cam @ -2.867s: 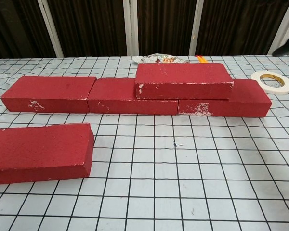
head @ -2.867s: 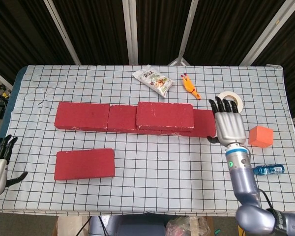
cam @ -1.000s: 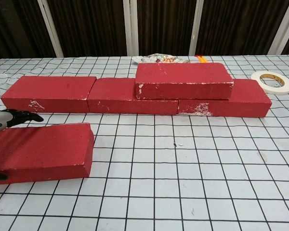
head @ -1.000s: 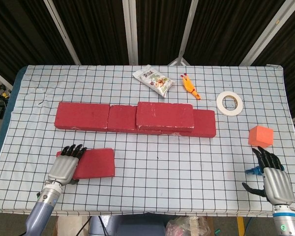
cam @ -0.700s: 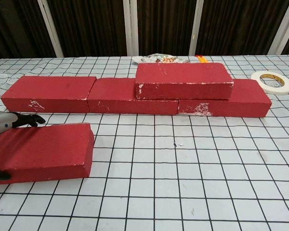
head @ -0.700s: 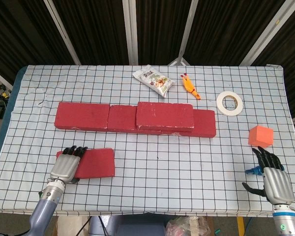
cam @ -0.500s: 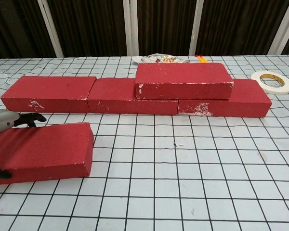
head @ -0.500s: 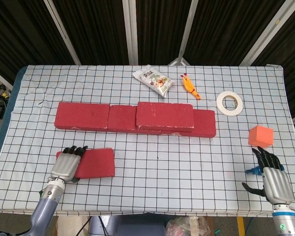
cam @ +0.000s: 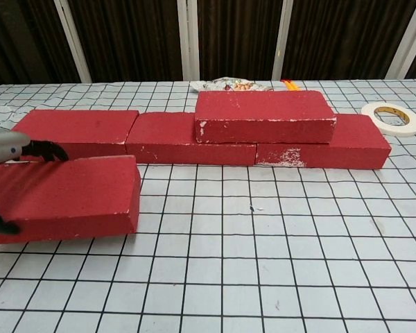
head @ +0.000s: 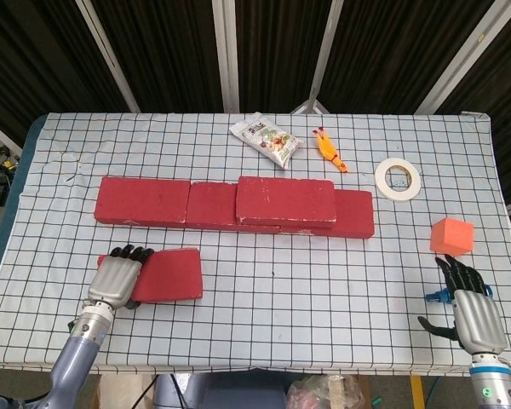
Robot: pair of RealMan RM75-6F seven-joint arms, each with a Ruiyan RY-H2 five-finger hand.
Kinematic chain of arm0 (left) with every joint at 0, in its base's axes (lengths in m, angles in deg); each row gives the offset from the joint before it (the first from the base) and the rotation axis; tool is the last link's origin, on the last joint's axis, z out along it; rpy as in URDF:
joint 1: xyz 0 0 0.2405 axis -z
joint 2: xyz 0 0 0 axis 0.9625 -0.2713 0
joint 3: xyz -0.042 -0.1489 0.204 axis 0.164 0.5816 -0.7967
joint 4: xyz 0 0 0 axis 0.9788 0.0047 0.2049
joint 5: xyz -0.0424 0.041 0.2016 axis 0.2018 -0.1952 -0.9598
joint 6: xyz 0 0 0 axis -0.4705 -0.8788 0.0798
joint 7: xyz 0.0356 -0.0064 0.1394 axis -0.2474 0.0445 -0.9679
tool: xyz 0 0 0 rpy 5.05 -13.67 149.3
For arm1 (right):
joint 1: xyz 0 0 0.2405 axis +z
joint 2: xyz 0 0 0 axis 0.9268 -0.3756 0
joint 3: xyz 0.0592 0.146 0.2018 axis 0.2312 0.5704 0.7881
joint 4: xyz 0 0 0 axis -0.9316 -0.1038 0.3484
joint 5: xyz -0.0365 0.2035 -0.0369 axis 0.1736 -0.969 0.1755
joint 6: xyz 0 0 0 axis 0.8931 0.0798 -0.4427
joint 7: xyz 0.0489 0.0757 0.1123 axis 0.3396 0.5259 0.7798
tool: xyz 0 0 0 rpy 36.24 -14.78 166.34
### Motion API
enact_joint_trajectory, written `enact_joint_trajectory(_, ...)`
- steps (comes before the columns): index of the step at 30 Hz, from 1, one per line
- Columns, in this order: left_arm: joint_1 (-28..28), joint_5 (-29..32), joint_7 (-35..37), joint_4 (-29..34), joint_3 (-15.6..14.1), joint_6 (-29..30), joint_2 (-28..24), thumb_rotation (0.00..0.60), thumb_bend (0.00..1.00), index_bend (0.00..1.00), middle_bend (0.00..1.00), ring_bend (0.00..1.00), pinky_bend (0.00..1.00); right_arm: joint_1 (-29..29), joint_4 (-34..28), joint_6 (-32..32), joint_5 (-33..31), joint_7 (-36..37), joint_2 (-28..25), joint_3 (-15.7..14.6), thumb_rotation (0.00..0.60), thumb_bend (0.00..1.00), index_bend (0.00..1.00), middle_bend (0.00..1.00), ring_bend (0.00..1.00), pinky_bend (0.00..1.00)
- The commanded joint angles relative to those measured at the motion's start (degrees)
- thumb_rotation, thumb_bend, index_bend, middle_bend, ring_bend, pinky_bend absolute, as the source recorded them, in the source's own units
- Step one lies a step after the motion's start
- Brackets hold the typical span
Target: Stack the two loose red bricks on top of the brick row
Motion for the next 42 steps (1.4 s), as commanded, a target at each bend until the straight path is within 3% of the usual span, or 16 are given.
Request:
enact_joint_trajectory(1, 2.8, 2.5, 0.5, 7.6, 2.6, -2.0, -7.6, 0.6, 0.02, 0.18, 0.25, 0.13, 0.19, 0.0, 0.0, 0.1, -0.4, -0.3, 0.1, 0.2, 0.6, 0.19, 0.08, 0.03, 0.0, 0.0)
enact_joint_trajectory(6, 9.5, 12.1, 0.9, 12.6, 8.1, -7.6, -17.7, 0.6, 0.02, 0.19, 0.25, 0.13, 0.19, 0.3, 0.1, 0.6, -2.0, -1.5, 0.6, 0.7, 0.6, 0.19, 0.08, 0.03, 0.0, 0.0)
enact_joint_trajectory(9, 13.7, 17.7, 2.0, 10.7, 10.3, -11.8, -21.8, 0.6, 0.02, 0.19, 0.25, 0.13, 0.19, 0.5, 0.3, 0.6, -3.0, -2.4, 1.0, 1.1, 0.6, 0.19, 0.08, 0.03, 0.0, 0.0)
enact_joint_trajectory(13, 18.4, 22.3, 2.5, 5.9, 10.7, -16.3, -23.9, 0.6, 0.02, 0.2, 0.25, 0.13, 0.19, 0.6, 0.2, 0.6, -4.2, -3.7, 1.5, 1.4, 0.6, 0.19, 0.08, 0.03, 0.0, 0.0)
enact_joint_trajectory(21, 22.8, 22.8, 9.5, -3.9, 10.7, -23.9, -22.2, 0.6, 0.03, 0.2, 0.25, 0.13, 0.19, 0.9, 0.1, 0.1, -6.1, -6.7, 2.8, 2.0, 0.6, 0.19, 0.08, 0.03, 0.0, 0.0)
enact_joint_trajectory(31, 28.9, 23.8, 14.5, -17.9, 7.7, -30.8, -15.6, 0.6, 0.03, 0.2, 0.25, 0.13, 0.18, 1.6, 0.4, 0.0, -9.5, -10.4, 4.5, 2.9, 0.6, 0.19, 0.08, 0.03, 0.0, 0.0)
enact_joint_trajectory(42, 33.4, 22.2, 19.5, -28.4, 4.3, -37.7, -11.8, 0.6, 0.03, 0.2, 0.25, 0.13, 0.18, 1.9, 1.1, -1.5, -13.2, -12.6, 5.9, 4.6, 0.6, 0.19, 0.08, 0.03, 0.0, 0.0)
